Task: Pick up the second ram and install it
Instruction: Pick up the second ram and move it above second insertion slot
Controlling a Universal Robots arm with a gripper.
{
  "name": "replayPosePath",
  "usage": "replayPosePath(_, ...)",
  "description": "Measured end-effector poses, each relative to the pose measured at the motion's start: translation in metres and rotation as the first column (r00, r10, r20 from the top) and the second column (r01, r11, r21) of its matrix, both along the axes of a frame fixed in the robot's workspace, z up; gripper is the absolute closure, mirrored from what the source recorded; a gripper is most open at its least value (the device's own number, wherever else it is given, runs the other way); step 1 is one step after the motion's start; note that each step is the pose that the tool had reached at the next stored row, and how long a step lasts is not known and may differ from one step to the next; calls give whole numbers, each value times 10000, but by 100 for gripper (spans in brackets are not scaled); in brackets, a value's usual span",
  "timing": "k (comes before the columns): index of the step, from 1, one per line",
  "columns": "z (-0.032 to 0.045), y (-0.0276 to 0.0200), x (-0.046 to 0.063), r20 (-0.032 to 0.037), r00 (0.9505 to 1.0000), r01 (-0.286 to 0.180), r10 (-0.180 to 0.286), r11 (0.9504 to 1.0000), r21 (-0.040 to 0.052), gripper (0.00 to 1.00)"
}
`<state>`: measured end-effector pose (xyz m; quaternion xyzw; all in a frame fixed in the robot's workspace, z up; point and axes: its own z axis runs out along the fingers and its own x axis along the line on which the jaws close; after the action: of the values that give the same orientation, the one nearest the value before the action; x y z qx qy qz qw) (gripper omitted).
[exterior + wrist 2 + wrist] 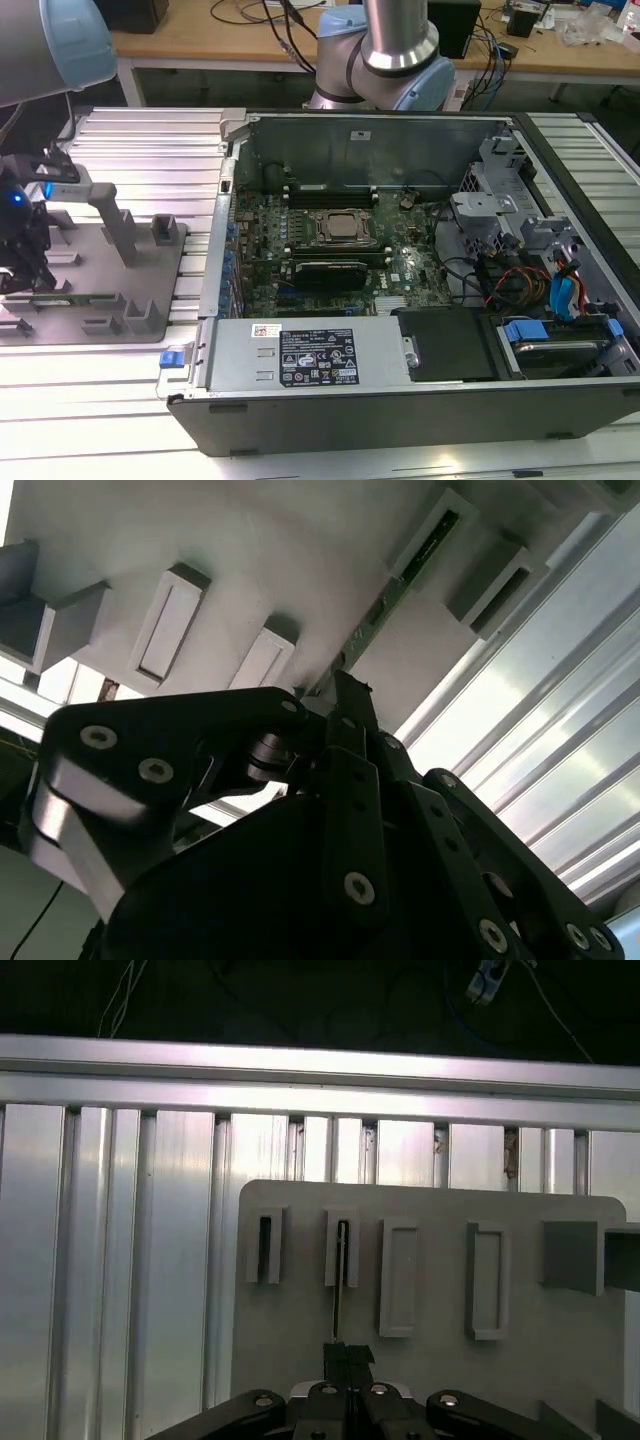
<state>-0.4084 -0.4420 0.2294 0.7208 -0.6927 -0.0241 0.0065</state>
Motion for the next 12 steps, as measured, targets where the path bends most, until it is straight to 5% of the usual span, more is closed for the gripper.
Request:
replayPosePath(4, -5, 0, 0, -1, 10000, 0, 0, 10000, -1, 92)
replayPosePath(7, -13, 1, 1, 4, 10000, 0, 0, 10000, -4, 72)
replayPosePath(12, -106, 0, -15, -2, 10000, 0, 0, 10000, -21, 72)
